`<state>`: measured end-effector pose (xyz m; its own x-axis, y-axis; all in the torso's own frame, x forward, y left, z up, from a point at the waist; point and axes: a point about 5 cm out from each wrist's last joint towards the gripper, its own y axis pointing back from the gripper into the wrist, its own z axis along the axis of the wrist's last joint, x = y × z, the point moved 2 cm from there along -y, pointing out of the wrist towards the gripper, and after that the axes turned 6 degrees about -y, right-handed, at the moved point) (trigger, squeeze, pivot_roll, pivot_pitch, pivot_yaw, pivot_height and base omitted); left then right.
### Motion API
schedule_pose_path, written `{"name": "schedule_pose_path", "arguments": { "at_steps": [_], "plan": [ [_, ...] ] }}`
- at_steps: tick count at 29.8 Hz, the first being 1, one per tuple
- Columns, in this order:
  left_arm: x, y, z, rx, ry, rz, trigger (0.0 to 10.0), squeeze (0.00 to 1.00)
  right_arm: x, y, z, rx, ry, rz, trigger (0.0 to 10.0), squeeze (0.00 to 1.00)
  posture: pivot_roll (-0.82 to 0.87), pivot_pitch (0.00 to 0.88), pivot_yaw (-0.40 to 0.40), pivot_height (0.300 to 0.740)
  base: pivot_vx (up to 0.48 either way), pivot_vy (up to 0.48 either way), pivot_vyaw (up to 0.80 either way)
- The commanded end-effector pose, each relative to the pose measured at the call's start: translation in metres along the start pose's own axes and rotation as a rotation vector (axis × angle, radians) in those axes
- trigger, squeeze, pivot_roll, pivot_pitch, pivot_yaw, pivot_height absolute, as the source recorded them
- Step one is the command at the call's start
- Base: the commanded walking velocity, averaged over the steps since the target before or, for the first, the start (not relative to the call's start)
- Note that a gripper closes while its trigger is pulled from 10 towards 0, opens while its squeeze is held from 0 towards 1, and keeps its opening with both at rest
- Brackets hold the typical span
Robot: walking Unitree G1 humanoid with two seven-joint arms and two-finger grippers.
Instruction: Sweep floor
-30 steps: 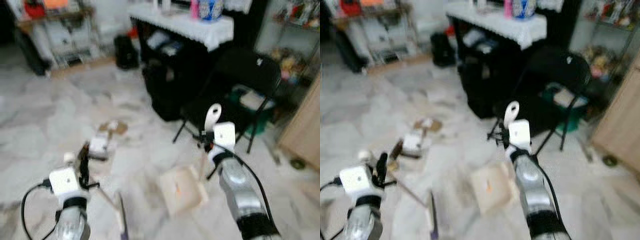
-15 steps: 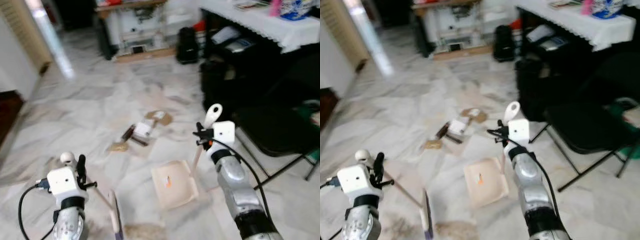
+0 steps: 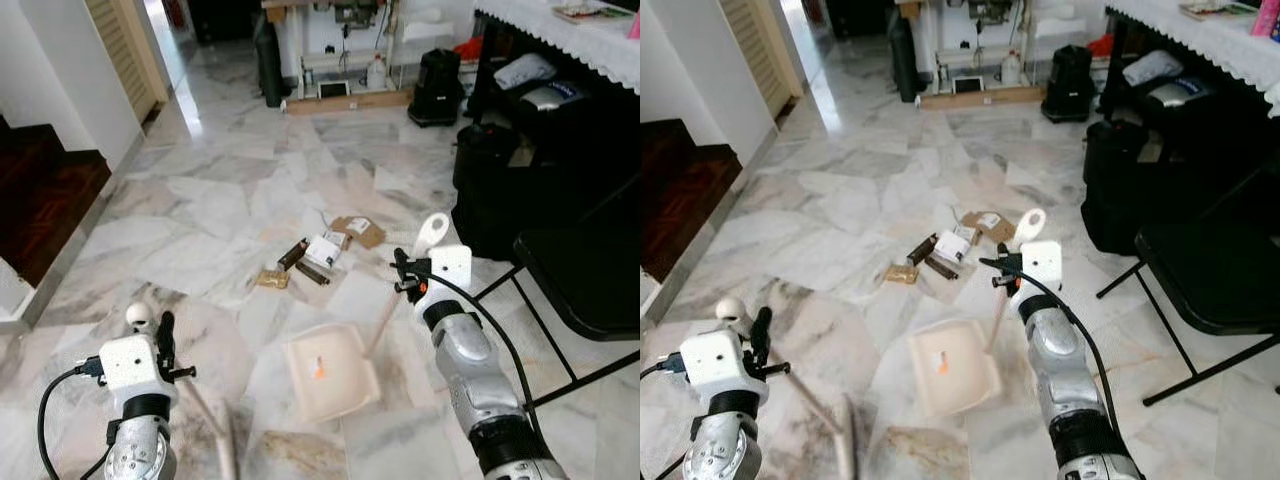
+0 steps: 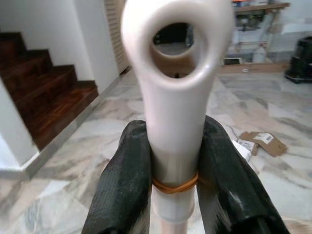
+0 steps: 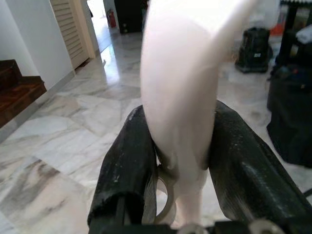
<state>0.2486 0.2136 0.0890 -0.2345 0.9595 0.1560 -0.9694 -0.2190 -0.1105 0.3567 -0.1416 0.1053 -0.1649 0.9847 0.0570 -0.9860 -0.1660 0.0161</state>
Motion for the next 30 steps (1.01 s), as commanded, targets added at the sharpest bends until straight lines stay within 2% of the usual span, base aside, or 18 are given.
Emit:
{"name": "schedule_pose_path", "arguments": {
  "at_steps": [1, 6, 14, 19, 25, 30],
  "plan": [
    [0.007, -0.005, 0.005, -0.032, -0.077, -0.011, 10.0, 0.00, 0.005, -0.005, 0.011, -0.046, 0.003, 0.018, 10.0, 0.00, -0.25, 0.000, 0.073, 0.740, 0.000, 0.000, 0.00],
    [0.012, -0.009, 0.006, -0.038, -0.084, 0.005, 10.0, 0.00, 0.007, -0.006, 0.010, -0.042, 0.003, 0.026, 10.0, 0.00, -0.26, 0.000, 0.064, 0.740, 0.000, 0.000, 0.00],
    [0.003, -0.010, 0.006, -0.049, -0.054, 0.039, 10.0, 0.00, 0.005, -0.009, 0.015, -0.036, 0.041, 0.077, 10.0, 0.00, -0.28, 0.000, -0.005, 0.740, 0.000, 0.000, 0.00],
    [0.004, -0.008, 0.004, -0.050, -0.042, 0.079, 10.0, 0.00, 0.006, -0.012, 0.020, -0.035, 0.061, 0.108, 10.0, 0.00, -0.29, 0.000, -0.041, 0.740, 0.000, 0.000, 0.00],
    [0.001, -0.008, 0.005, -0.052, -0.037, 0.087, 10.0, 0.00, 0.006, -0.013, 0.021, -0.033, 0.066, 0.117, 10.0, 0.00, -0.29, 0.000, -0.048, 0.740, 0.000, 0.000, 0.00],
    [-0.006, -0.009, 0.005, -0.055, -0.043, 0.063, 10.0, 0.00, 0.010, -0.012, 0.015, -0.028, 0.049, 0.117, 10.0, 0.00, -0.27, 0.000, -0.014, 0.740, 0.000, 0.000, 0.00]
  ]
}}
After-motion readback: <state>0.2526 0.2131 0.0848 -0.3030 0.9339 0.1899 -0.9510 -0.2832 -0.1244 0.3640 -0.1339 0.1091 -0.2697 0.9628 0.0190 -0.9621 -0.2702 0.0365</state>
